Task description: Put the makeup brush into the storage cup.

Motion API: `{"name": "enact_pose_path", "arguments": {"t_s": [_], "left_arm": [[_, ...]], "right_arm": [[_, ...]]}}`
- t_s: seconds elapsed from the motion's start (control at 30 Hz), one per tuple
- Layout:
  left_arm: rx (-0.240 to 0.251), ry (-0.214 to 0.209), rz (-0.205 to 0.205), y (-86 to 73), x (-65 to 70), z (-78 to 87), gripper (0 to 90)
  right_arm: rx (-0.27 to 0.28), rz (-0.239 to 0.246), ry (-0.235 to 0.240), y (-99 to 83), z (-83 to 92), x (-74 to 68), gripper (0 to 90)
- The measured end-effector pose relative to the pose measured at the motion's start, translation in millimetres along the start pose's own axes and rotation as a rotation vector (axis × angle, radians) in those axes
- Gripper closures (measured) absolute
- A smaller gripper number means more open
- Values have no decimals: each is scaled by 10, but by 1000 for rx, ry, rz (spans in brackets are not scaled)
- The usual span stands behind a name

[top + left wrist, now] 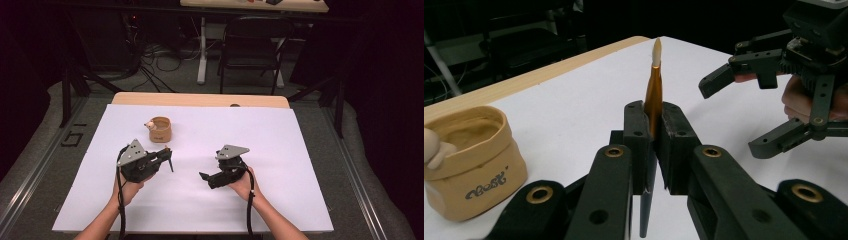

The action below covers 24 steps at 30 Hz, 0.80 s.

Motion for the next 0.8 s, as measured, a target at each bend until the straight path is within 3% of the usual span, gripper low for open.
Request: {"name": "enact_pose_path", "arguments": {"t_s": [0.33,0.67,0.8], "left_arm": [[-6,17,-10,-8,-31,19,836],[-17,26,-17,-29,-70,23,836],[-24,27,-17,-43,-84,22,836]], "right_arm": [[18,5,-35,-6,85,68,17],[96,18,-37,-22,254,122,0],[104,23,-50,-56,321,156,0]]}}
Point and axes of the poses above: each handheld gripper's, and its own axes: z roughly backward along the jaws, y roughly out of its top, x roughly to its right, the point moved 9 cm from there along -z, roughly forward along the jaws, and after that the axes turned 13 degrees about -z, right-handed, at the moved point
